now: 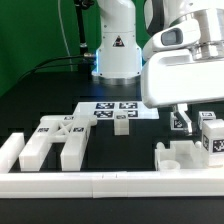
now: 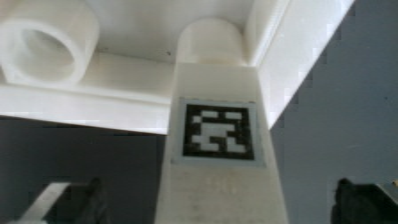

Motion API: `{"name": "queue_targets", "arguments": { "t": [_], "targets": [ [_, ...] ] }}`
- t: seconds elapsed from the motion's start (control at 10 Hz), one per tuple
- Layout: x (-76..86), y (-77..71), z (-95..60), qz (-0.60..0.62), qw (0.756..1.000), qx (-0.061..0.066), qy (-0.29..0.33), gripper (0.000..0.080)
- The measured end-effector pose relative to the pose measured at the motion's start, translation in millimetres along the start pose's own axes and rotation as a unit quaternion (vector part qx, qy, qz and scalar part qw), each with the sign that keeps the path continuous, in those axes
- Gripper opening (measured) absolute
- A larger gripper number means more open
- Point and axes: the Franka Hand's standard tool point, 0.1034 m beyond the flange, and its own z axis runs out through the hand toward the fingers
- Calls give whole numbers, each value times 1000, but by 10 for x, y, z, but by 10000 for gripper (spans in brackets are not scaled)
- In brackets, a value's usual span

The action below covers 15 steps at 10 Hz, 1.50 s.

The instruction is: Assemble chair

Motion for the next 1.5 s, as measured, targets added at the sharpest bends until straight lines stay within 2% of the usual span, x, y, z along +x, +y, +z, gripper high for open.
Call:
{"name": "queue_targets", "arguments": {
  "t": [0.3, 0.4, 0.5, 0.7, 0.8, 1.0, 1.1, 1.2, 1.3, 1.5],
  "targets": [
    [2, 2, 2, -1, 1000, 0, -1, 649],
    [13, 33, 10, 12, 1000, 1, -28, 649],
    [92, 62, 8, 25, 999, 2, -37, 649],
    [92, 38, 46, 40, 998, 5, -55, 649],
    [98, 84, 53, 44, 996, 6, -81, 649],
    [103, 83, 56, 45, 987, 14, -155, 649],
    [85, 105, 20, 47, 976, 19, -214, 649],
    [167, 142, 5, 49, 972, 20, -231, 649],
    [147, 127, 12, 51, 968, 22, -244, 649],
    [153, 128, 19, 58, 969, 19, -241, 386]
  ]
}}
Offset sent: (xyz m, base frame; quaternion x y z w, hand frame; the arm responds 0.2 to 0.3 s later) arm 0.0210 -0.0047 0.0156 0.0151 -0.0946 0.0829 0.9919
